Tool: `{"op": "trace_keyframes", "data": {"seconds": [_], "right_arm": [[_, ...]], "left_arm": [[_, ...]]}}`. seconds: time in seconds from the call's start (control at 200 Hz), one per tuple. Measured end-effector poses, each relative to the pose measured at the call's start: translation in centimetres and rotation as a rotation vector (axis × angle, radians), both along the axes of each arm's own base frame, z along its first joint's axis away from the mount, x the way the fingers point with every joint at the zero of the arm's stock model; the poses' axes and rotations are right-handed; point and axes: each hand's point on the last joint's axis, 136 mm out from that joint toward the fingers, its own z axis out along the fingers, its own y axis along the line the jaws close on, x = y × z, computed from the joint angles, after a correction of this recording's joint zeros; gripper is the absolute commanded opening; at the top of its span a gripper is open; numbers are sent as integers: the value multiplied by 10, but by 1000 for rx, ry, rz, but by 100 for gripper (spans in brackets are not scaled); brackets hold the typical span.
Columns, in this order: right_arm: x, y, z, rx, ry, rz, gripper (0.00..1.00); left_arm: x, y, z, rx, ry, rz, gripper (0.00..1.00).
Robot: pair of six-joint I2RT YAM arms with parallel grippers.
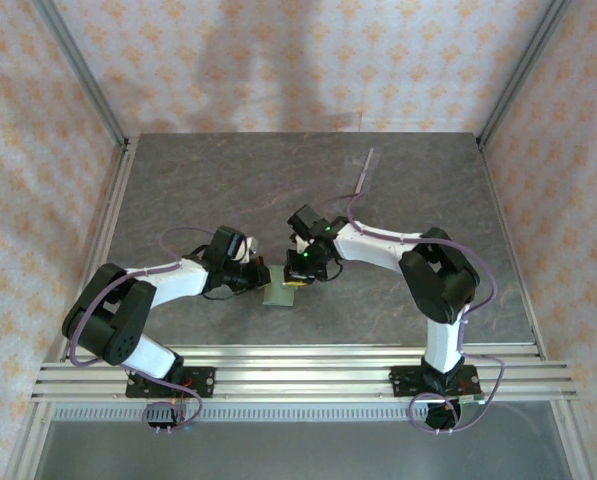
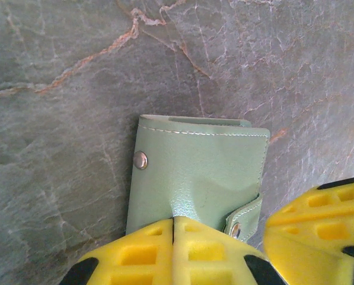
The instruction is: Put the credit cards into the card holder
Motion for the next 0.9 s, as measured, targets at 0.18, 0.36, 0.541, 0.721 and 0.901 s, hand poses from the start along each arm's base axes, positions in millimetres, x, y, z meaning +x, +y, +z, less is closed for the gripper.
{"op": "trace_keyframes", "data": {"seconds": [0.18,0.36,0.541,0.721,0.901], "right_arm": [[4,8,9,20,-21,9,10],[4,9,-5,5,-5,12,10],[3,11,-16,2,14,15,9],[4,10,-17,-23,-5,14,8],[5,10,-20,-124,-74,34,7]], "left_arm": [[0,0,0,-1,0,0,0],[0,0,0,-1,-2,0,0],[-1,1,-2,-1,-1,2,0],[-1,1,-2,-4,-3,4,0],[-1,0,-2,-11,1,11,0]]}}
